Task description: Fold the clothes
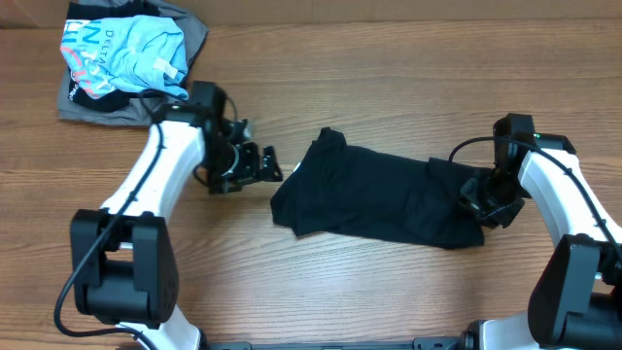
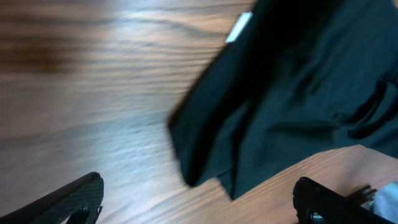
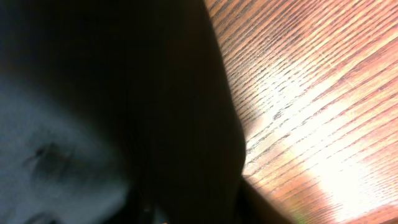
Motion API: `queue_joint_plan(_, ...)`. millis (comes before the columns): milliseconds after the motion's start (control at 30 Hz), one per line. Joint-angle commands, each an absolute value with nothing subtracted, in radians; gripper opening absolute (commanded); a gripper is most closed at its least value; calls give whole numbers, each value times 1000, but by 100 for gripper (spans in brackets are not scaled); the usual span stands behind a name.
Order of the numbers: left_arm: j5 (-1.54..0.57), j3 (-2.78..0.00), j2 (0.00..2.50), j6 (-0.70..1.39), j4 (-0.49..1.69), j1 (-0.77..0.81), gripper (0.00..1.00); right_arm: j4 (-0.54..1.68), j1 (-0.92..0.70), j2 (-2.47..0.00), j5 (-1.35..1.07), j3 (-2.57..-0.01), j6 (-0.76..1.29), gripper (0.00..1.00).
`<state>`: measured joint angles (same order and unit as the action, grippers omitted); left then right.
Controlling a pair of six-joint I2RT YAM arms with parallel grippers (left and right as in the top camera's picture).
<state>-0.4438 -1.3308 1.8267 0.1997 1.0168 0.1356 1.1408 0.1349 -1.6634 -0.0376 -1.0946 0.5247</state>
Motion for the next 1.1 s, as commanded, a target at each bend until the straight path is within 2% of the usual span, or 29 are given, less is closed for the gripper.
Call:
queue_joint_plan(0, -472, -1330, 1831, 206, 976, 191, 100, 1136, 131, -1647, -23, -1085, 529, 100)
queue_joint_plan(467, -442, -1330, 1852, 210, 748, 234, 100, 1372, 191, -1631, -36, -1273, 506, 100)
queue_joint_plan(633, -449, -1331, 1928, 200, 727, 237, 100, 1377, 190, -1618, -38, -1289, 490, 100)
queue_joint_plan(833, -617, -1332, 2019, 107, 698, 237, 100, 1359, 190, -1618, -37, -1289, 489, 100)
queue_joint_plan(1067, -632, -1331, 2048, 83, 709, 254, 100, 1347, 190, -1618, -38, -1289, 474, 100)
